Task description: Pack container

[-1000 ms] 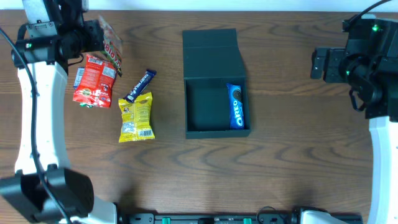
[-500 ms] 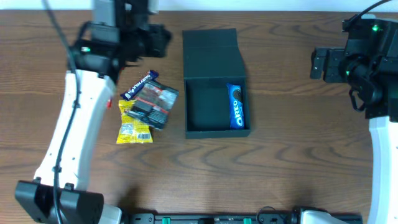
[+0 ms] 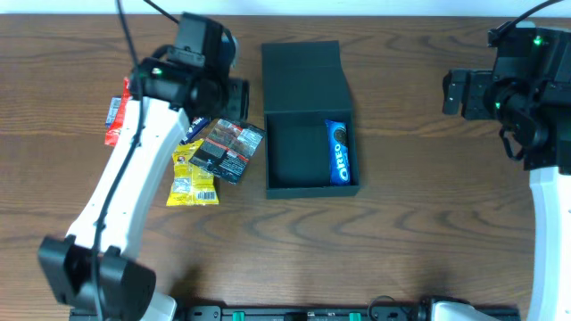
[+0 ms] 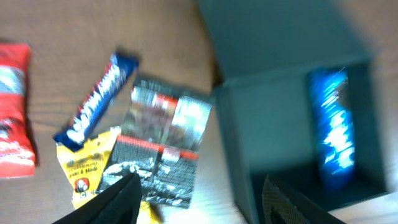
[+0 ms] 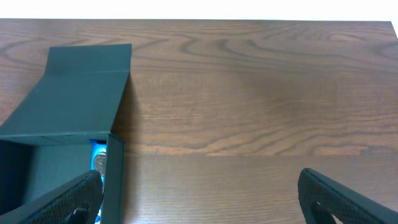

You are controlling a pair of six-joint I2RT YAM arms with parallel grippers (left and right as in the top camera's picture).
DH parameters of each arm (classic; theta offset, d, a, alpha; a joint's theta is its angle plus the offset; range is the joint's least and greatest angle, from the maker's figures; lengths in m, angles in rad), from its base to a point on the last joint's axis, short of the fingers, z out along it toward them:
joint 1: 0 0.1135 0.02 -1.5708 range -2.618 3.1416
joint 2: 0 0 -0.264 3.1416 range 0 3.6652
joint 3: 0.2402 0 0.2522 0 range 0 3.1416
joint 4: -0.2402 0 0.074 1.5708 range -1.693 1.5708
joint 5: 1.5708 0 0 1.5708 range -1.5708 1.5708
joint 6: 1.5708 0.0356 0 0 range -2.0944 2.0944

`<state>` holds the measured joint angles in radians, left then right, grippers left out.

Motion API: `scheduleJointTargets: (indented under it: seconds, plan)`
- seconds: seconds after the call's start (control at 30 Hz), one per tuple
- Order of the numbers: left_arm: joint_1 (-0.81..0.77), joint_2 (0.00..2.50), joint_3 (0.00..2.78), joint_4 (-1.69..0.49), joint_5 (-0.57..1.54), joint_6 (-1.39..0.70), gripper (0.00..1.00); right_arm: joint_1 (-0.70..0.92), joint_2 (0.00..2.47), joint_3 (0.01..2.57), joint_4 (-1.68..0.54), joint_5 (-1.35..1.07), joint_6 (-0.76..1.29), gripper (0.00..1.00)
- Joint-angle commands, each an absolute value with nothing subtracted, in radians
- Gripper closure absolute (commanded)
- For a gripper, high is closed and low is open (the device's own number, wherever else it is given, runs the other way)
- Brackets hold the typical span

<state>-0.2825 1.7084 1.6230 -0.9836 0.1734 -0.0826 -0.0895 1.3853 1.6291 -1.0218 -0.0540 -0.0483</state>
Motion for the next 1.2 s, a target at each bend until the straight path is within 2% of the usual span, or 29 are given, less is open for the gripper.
scheduleJointTargets:
  seconds: [0.0,0.3,0.43,0.57,0.8,0.83,0.87,0.97,1.03,1.17]
  plan:
    - [-0.282,1.761,1.527,-0.982,0.150,0.022,0.35,-0.098,1.386,1.624,-1.023,-0.065,-0.057,0.01]
    - [-0.282,1.858,1.388,-0.908,0.123,0.111,0.22,-0.098,1.386,1.624,-1.023,-0.065,-0.057,0.01]
    - [-0.282,1.892,1.378,-0.876,0.047,0.112,0.05,-0.098,1.386,1.624,-1.024,-0.065,-0.057,0.01]
    - [-0.282,1.947,1.374,-0.850,0.033,0.113,0.04,-0.098,1.386,1.624,-1.025,-0.065,-0.057,0.01]
    - [-0.282,2.038,1.374,-0.829,0.016,0.113,0.08,-0.098,1.386,1.624,-1.025,-0.065,-0.057,0.01]
    - [-0.282,2.043,1.374,-0.829,0.014,0.113,0.09,-0.098,1.386,1.624,-1.025,-0.065,-0.057,0.01]
    - [-0.282,2.049,1.374,-0.828,0.014,0.113,0.15,-0.098,1.386,1.624,-1.025,-0.065,-0.057,0.01]
    - [-0.282,2.055,1.374,-0.826,0.014,0.112,0.43,-0.098,1.386,1.624,-1.025,-0.065,-0.057,0.01]
    - [-0.282,2.055,1.374,-0.824,0.010,0.112,0.56,-0.098,1.386,1.624,-1.025,-0.065,-0.057,0.01]
    - [-0.282,2.055,1.374,-0.819,-0.010,0.110,0.68,-0.098,1.386,1.624,-1.025,-0.065,-0.057,0.01]
